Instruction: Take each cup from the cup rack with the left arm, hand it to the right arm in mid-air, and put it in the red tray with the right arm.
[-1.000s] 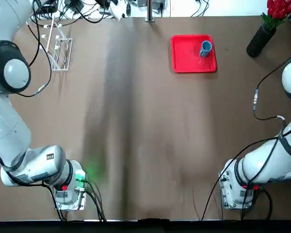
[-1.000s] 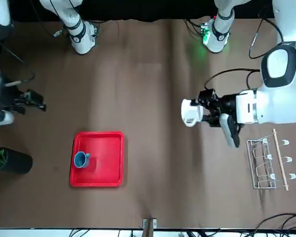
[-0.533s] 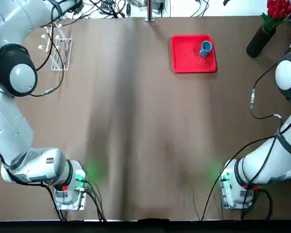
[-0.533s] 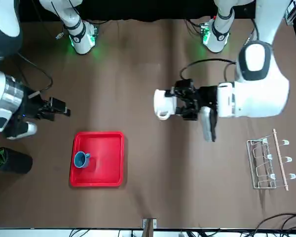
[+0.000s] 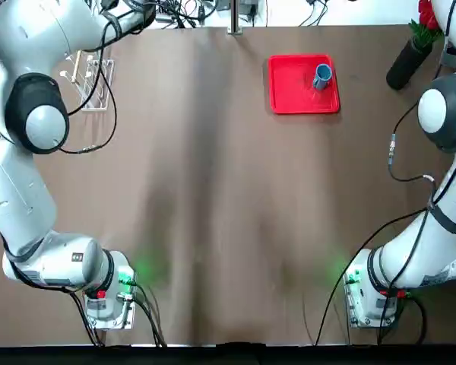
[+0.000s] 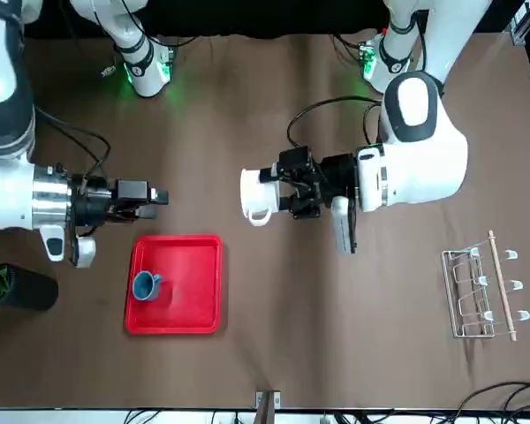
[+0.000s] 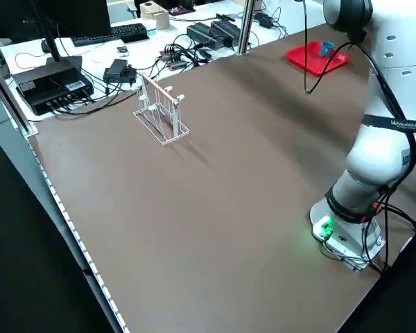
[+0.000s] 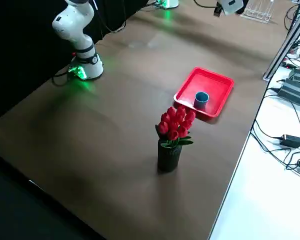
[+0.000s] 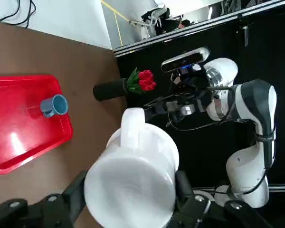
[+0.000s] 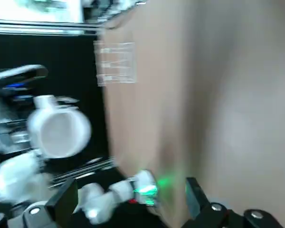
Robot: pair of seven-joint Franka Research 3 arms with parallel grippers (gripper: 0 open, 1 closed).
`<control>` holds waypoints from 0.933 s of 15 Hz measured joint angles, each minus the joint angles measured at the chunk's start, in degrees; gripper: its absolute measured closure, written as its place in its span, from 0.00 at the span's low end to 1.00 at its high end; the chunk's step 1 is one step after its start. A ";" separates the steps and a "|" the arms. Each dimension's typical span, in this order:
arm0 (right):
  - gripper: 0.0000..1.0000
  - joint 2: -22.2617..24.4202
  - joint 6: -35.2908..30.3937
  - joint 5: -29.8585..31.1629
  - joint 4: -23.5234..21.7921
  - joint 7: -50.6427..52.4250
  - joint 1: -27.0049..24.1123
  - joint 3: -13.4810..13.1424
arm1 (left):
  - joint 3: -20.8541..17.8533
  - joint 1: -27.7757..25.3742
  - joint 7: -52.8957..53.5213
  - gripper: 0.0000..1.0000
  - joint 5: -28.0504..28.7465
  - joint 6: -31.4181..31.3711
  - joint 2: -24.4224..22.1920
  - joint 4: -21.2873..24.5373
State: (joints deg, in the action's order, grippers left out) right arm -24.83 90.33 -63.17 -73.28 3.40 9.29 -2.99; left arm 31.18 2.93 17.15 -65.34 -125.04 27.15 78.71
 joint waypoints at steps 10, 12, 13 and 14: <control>0.07 -6.25 1.32 -25.56 -0.03 6.31 4.27 0.05 | 0.03 2.19 0.02 0.23 -0.18 -5.86 0.44 -0.01; 0.18 -6.33 1.54 -27.45 -0.03 6.33 4.43 0.05 | 0.03 2.38 0.02 0.23 -0.18 -6.63 0.44 -0.01; 0.28 -6.34 1.80 -28.07 -0.03 6.32 4.57 0.05 | 0.03 2.40 0.02 0.23 -0.18 -6.75 0.44 -0.01; 0.29 -6.34 2.44 -28.57 -0.02 6.32 4.78 0.05 | 0.03 2.40 0.01 0.23 -0.18 -6.80 0.44 -0.01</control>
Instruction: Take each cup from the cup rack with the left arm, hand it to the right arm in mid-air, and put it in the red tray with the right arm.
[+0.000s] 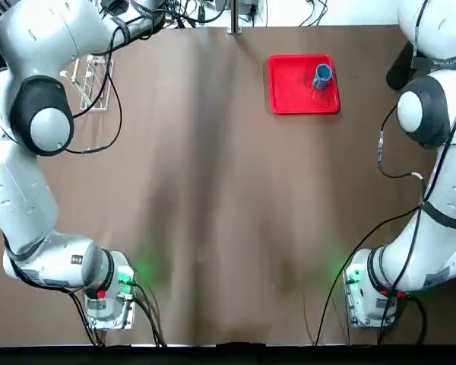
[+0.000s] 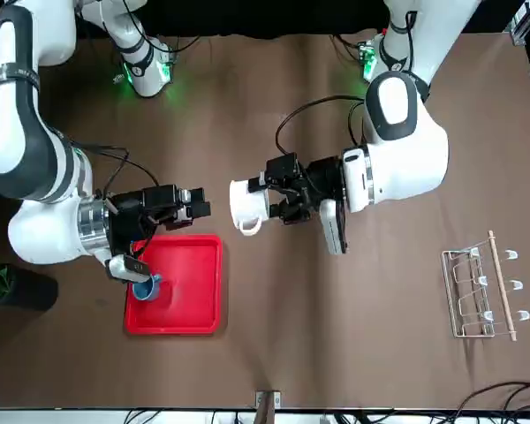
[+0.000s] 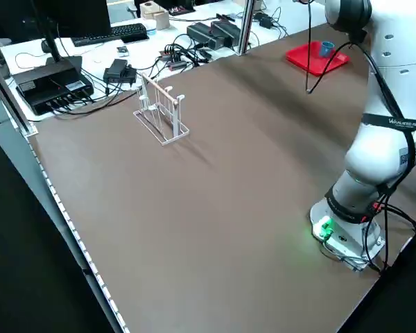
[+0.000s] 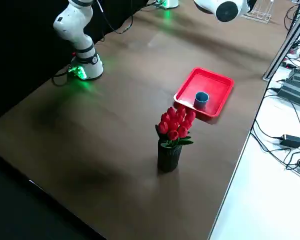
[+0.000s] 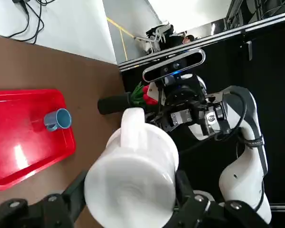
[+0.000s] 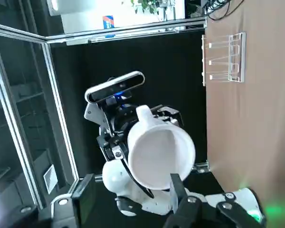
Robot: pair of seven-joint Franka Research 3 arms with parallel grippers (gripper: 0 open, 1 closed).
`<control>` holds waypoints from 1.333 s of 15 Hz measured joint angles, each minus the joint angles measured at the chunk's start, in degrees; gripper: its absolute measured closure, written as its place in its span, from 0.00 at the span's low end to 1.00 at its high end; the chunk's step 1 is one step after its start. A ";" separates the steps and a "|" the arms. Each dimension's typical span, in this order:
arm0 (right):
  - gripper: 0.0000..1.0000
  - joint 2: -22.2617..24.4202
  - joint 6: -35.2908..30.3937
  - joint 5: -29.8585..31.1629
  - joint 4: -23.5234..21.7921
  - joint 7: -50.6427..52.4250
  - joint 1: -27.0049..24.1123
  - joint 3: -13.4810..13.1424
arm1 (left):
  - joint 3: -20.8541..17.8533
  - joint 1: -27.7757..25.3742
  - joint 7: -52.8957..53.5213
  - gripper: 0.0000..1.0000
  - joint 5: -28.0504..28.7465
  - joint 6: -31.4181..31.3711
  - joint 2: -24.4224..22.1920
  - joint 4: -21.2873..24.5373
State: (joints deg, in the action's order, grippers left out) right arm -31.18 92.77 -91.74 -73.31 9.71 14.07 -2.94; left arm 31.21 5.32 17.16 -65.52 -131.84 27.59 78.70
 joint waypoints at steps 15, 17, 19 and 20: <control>0.85 -0.03 4.74 -1.44 0.08 0.01 4.12 -0.03 | 0.01 0.52 0.00 0.23 0.00 -0.33 -0.01 -0.02; 0.93 -0.05 5.28 -1.46 0.08 -0.42 4.44 -0.04 | -0.06 0.50 0.09 0.23 0.05 -0.36 -0.01 -0.01; 0.93 -0.06 5.50 -1.46 0.09 -0.49 4.53 -0.04 | -0.10 0.44 0.11 0.23 0.05 -0.35 -0.01 -0.01; 0.93 -0.06 5.55 -1.46 0.08 -0.49 4.54 -0.04 | -0.11 0.42 0.11 0.23 0.05 -0.35 -0.01 -0.01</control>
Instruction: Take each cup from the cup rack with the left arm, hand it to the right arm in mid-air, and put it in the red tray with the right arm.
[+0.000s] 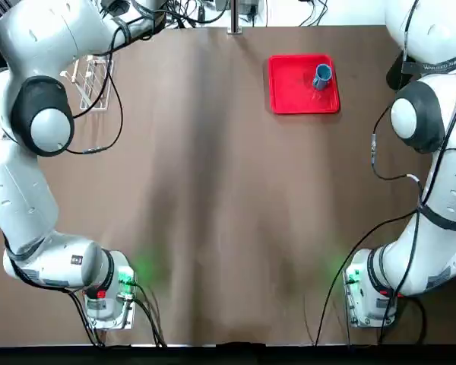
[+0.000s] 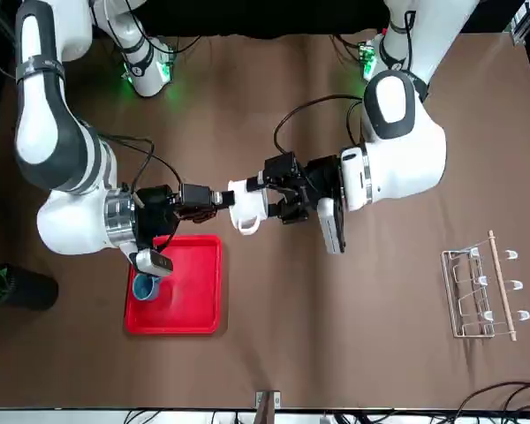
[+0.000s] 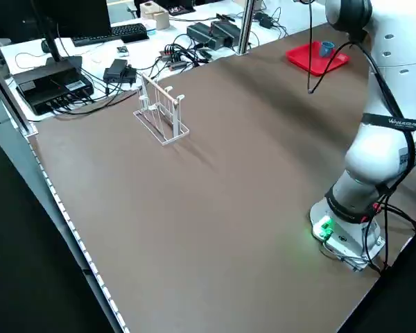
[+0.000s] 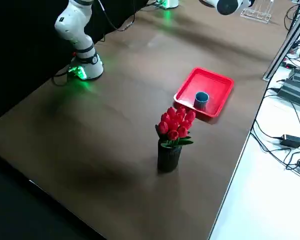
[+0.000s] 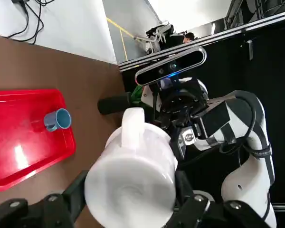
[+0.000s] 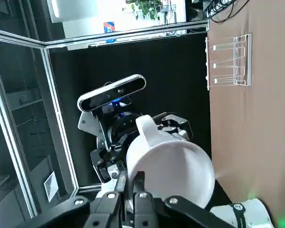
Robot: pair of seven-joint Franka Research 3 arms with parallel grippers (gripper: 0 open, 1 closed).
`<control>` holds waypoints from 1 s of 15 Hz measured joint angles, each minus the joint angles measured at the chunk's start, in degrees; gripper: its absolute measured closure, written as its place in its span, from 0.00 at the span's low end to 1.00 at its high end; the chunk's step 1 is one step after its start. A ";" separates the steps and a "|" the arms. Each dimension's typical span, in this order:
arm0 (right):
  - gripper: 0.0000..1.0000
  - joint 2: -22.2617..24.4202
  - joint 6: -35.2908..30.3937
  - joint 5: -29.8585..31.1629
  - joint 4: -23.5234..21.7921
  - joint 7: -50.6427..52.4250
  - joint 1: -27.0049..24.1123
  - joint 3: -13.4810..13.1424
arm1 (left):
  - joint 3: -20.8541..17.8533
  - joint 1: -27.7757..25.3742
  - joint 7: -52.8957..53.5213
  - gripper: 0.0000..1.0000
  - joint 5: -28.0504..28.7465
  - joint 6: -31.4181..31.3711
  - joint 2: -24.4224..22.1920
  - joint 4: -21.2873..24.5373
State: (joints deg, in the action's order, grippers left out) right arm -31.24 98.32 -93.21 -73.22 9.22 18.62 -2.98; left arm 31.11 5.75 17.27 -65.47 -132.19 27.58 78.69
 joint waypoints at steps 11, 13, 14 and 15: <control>0.93 -0.03 0.05 8.37 0.04 0.51 0.06 -0.76 | -0.10 -2.63 -8.24 0.00 8.37 -0.16 -1.11 1.73; 0.93 -0.03 0.05 12.09 0.07 1.91 0.02 -0.91 | -0.09 -4.39 -12.05 0.00 16.68 1.40 -1.49 2.91; 0.93 -0.03 0.05 14.25 0.08 2.84 -0.06 -0.99 | -0.11 -5.37 -13.60 0.00 21.06 2.97 -1.55 3.25; 0.93 -0.04 0.05 16.52 0.09 3.85 -0.25 -1.08 | -0.12 -6.52 -14.67 0.00 25.27 5.09 -1.57 3.50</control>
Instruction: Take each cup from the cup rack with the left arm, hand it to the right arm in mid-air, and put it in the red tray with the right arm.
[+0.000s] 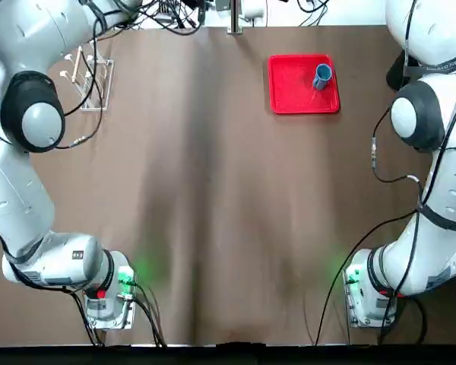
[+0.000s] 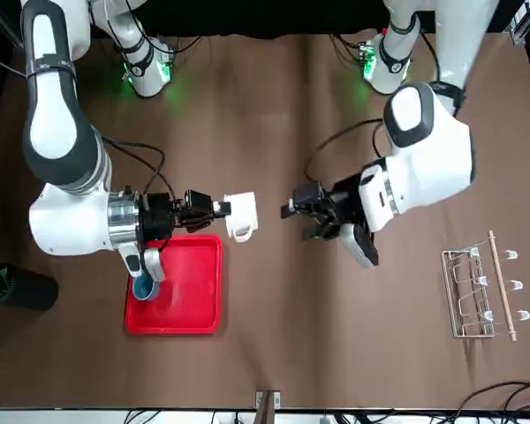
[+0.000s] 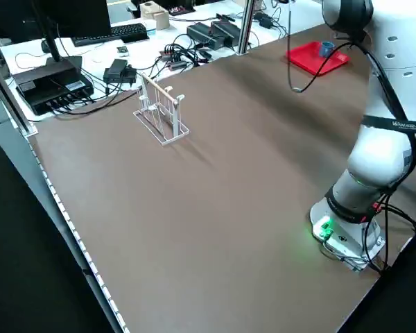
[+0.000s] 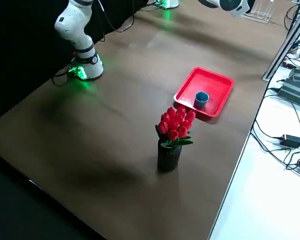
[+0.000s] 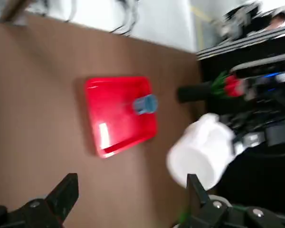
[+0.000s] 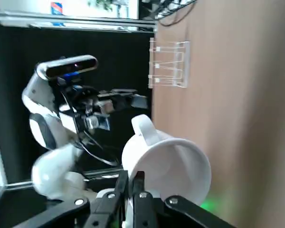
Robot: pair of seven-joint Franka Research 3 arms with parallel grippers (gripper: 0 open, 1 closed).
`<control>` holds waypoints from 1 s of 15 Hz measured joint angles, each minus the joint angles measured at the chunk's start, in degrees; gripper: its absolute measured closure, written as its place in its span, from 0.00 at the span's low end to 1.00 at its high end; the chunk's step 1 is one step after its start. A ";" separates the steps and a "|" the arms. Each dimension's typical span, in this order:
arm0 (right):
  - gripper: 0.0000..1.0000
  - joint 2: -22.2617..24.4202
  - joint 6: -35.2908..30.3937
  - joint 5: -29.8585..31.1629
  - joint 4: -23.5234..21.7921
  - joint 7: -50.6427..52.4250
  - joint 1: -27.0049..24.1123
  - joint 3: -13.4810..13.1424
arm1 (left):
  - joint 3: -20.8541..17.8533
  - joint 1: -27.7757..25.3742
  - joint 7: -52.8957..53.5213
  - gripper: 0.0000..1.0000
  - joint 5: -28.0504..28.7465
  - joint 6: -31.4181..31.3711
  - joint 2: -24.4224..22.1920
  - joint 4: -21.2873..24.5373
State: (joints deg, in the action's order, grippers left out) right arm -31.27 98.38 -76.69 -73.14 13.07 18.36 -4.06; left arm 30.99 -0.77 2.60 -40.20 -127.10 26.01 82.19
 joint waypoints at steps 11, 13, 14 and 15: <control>0.93 -4.56 0.12 21.85 -0.21 24.64 -5.92 -0.38 | -0.14 -16.23 -1.55 0.00 38.18 18.45 -3.61 -1.09; 0.93 -5.68 0.10 25.72 -0.20 27.91 -6.94 -0.36 | -0.16 -18.05 -1.55 0.00 42.62 19.59 -5.61 -1.43; 0.93 -5.85 0.13 28.21 -0.16 29.40 -7.08 -0.35 | -0.16 -18.66 -1.58 0.00 44.32 20.00 -6.70 -1.48; 0.93 -5.87 0.14 30.14 -0.09 31.13 -7.09 -0.34 | -0.19 -19.13 -1.92 0.00 45.40 20.59 -7.79 -1.49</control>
State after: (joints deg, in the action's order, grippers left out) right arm -37.14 98.51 -46.55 -73.23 44.20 11.27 -4.40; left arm 30.81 -19.90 0.68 5.20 -106.52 18.22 80.70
